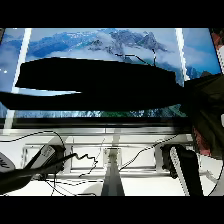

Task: Fold the clothes and pants, and hang the long-sleeved shirts on hangers.

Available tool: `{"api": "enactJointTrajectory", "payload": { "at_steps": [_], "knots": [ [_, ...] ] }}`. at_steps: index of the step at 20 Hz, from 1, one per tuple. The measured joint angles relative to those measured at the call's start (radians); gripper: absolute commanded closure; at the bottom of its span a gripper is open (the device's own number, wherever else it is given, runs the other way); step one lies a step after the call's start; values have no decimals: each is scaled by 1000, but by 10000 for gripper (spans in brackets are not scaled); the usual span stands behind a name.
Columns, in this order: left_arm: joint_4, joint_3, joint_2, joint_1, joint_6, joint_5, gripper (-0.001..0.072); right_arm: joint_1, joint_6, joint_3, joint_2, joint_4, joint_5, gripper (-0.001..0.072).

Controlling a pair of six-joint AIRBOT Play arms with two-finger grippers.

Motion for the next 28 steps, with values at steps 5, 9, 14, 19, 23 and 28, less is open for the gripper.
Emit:
{"api": "enactJointTrajectory", "payload": {
  "at_steps": [5,9,14,19,23,28],
  "knots": [
    [2,197,-203,-134,-121,47,701,0,34,92,-225,19,-125,701],
    [2,363,-394,-245,-172,82,700,0,82,231,-524,47,-239,701],
    [1,498,-581,-355,-263,195,700,0,197,433,-859,74,-350,700],
    [0,550,-678,-417,-307,321,348,0,264,560,-1054,100,-461,266],
    [4,560,-675,-428,-321,308,-5,2,251,590,-1087,105,-473,23],
    [98,563,-592,-386,-321,32,134,2,41,621,-1057,108,-262,23]
  ]
}}
